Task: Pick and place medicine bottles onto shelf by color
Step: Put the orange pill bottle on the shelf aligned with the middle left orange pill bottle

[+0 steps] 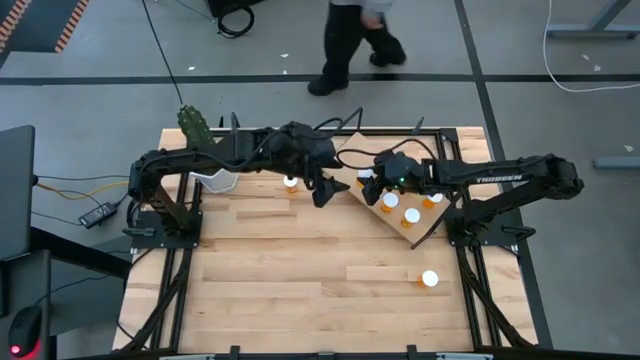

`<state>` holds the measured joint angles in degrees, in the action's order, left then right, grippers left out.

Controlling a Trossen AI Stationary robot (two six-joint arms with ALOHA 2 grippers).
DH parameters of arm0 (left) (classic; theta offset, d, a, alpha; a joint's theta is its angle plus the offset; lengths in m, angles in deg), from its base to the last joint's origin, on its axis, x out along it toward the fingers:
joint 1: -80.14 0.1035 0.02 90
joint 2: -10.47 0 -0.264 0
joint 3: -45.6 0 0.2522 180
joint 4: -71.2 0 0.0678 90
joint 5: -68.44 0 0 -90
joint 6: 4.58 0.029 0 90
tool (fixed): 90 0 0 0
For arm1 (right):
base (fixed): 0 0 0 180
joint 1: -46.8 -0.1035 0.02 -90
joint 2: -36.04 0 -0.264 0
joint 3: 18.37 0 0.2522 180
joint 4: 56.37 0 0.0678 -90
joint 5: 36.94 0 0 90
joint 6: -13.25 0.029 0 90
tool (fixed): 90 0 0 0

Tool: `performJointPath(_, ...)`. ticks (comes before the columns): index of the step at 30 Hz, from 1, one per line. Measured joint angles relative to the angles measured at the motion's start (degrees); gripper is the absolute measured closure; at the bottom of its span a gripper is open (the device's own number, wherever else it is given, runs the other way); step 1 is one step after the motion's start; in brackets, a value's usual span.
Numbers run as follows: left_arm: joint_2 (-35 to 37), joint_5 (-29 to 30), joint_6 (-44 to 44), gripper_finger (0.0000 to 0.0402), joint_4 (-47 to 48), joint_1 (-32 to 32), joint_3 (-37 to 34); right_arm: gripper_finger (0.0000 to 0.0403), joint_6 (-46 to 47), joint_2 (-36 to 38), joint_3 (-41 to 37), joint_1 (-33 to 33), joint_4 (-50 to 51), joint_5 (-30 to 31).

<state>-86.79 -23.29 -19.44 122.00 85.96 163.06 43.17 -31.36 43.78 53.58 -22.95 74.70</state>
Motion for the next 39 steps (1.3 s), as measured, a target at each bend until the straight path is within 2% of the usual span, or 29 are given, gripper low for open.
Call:
performJointPath(5,0.0,2.5,-3.5,0.0083,-1.5,-2.0,0.0,0.0176,1.1,0.0,-6.6,0.4,-6.9,1.4)
performJointPath(11,0.0,3.5,-6.3,0.0084,-1.7,-3.0,0.0,0.0176,2.6,0.0,-11.1,0.3,-7.7,1.4)
performJointPath(21,0.0,3.7,-10.1,0.0084,-1.9,-3.2,0.0,0.0176,1.0,0.0,-13.2,2.2,-9.6,1.5)
performJointPath(28,0.0,3.9,-11.1,0.0084,-3.0,-3.2,0.0,0.0176,3.7,0.0,-16.0,2.5,-12.9,0.0)
performJointPath(39,-0.1,4.7,-11.6,0.0084,-3.0,-3.2,0.0,0.0176,3.9,0.0,-16.1,2.4,-13.1,-0.5)
